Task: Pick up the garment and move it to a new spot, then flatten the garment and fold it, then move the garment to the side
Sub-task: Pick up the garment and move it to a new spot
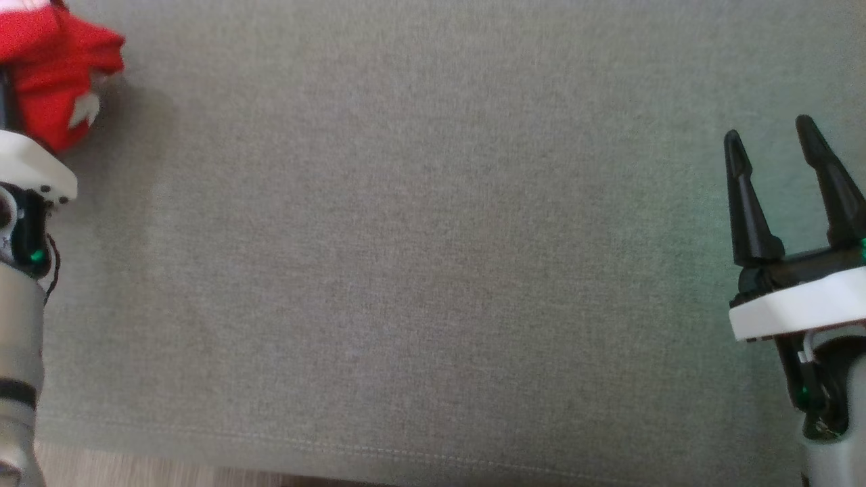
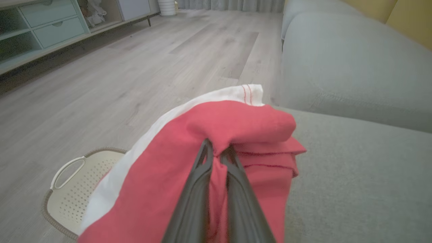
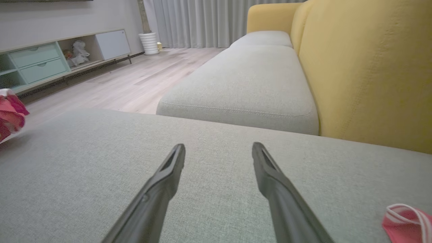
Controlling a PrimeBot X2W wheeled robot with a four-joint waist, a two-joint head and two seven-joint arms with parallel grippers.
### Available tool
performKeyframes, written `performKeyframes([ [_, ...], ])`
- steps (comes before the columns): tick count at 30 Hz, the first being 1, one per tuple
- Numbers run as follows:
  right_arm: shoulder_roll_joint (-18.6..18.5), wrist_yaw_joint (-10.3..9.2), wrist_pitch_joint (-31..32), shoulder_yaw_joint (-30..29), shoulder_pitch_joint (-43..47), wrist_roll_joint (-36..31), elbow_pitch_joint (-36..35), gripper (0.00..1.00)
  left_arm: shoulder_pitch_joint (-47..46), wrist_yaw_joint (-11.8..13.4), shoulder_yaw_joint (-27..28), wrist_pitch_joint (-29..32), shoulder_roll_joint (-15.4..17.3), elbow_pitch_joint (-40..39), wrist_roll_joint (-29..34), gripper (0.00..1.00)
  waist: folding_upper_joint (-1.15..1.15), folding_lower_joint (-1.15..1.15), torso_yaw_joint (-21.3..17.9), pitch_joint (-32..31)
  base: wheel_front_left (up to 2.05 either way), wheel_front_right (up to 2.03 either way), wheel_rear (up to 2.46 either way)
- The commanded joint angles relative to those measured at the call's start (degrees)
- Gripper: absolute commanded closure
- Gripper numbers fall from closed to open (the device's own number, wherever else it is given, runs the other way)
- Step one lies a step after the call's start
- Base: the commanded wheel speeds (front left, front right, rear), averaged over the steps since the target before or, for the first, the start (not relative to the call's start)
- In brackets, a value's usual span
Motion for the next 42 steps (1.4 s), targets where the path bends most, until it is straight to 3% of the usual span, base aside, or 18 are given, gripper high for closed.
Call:
performKeyframes([
  [1, 0.3, 0.37, -0.7, 0.9, -0.2, 0.3, -1.5, 0.00, 1.6, 0.6, 2.7, -0.8, 4.1, -4.0, 0.8, 1.00, 0.00, 0.00, 0.1, -2.6, 0.00, 0.00, 0.00],
  [13, 2.0, 0.37, -3.7, 0.8, 3.1, 0.7, 2.0, 0.00, 21.3, 3.8, 8.5, -0.8, 0.2, -34.7, 7.7, 1.00, 0.00, 0.00, -2.1, -13.7, 0.00, 0.00, 0.00],
  [26, 4.5, 0.37, -4.3, 1.4, 7.2, 2.0, 3.1, 0.00, 38.7, 6.8, 3.3, 1.8, -5.2, -60.1, 9.2, 1.00, 0.00, 0.00, -8.5, -17.2, 0.00, 0.00, 0.00],
  [35, 4.9, 0.37, -4.4, 2.6, 5.4, 2.8, 3.4, 0.00, 36.7, 3.6, -5.1, 5.2, -8.3, -60.9, 9.9, 1.00, 0.00, 0.00, -15.4, -15.0, 0.00, 0.00, 0.00],
  [42, 5.0, 0.37, -6.0, 4.4, 2.9, 4.5, 5.7, 0.00, 29.3, -0.4, -16.2, 6.9, -13.6, -50.5, 11.4, 1.00, 0.00, 0.00, -23.1, -11.9, 0.00, 0.00, 0.00],
])
